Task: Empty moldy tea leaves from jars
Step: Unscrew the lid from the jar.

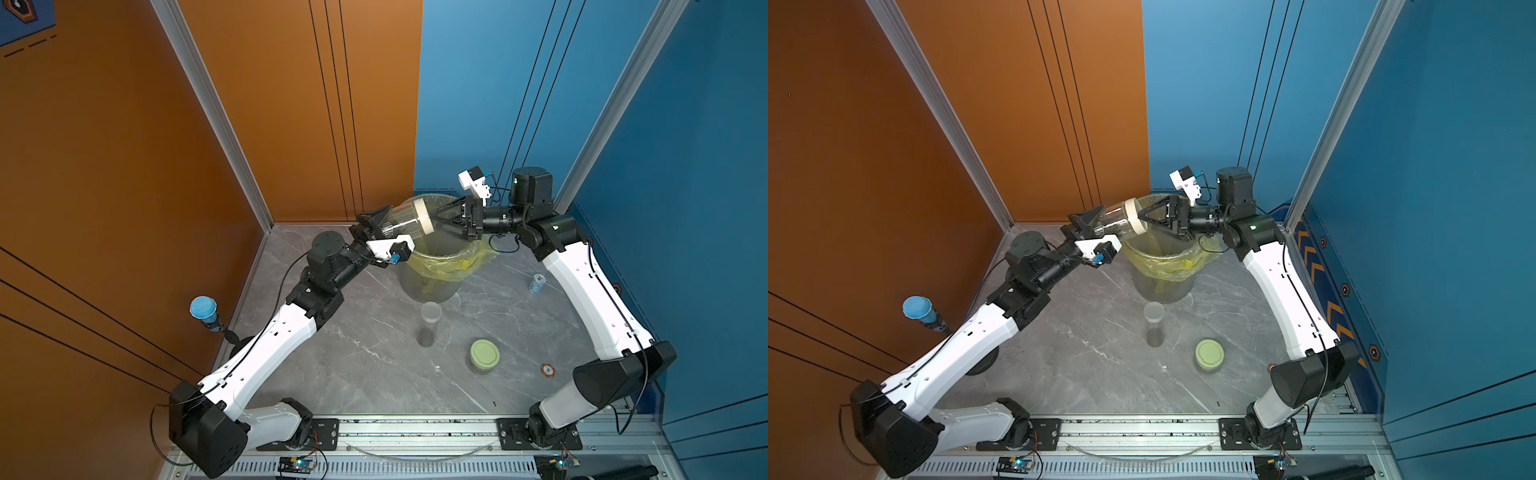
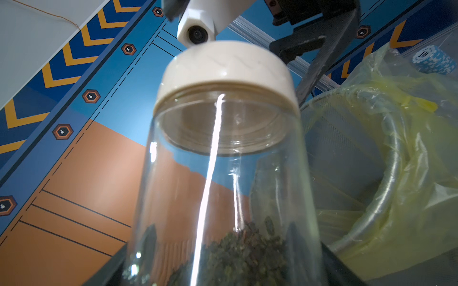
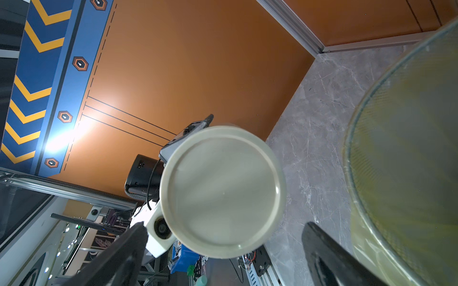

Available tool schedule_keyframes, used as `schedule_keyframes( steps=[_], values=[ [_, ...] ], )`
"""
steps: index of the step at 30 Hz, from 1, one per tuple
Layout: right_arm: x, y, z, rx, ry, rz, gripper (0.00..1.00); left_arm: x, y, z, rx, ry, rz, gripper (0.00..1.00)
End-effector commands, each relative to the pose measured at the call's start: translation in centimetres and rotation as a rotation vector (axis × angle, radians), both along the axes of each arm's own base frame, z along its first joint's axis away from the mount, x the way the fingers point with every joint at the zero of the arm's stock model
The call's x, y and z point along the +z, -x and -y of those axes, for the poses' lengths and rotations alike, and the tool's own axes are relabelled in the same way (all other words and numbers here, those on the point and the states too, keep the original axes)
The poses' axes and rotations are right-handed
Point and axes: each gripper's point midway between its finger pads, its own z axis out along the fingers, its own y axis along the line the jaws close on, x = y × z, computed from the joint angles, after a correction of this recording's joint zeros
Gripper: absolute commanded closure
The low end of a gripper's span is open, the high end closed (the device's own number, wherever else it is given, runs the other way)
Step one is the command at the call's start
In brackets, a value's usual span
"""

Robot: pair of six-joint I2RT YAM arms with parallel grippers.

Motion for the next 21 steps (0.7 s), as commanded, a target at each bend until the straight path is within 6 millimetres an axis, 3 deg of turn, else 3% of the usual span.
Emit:
schedule_keyframes(
  steps=[1,12,21],
  values=[
    [1.9,0.3,-0.6,0.037,-0.031,0.047,0.0,3.7,0.8,-0.3,0.003,0.066,0.117,0.72],
    [1.7,-0.8,-2.8,0.086,-0.032,0.028,0.04,4.5,1.1,-0.2,-0.012,0.075,0.13,0.72],
    [1.9,-0.9,-3.1,0.099,-0.034,0.034,0.38,4.1,1.1,-0.3,-0.021,0.08,0.087,0.73]
  ],
)
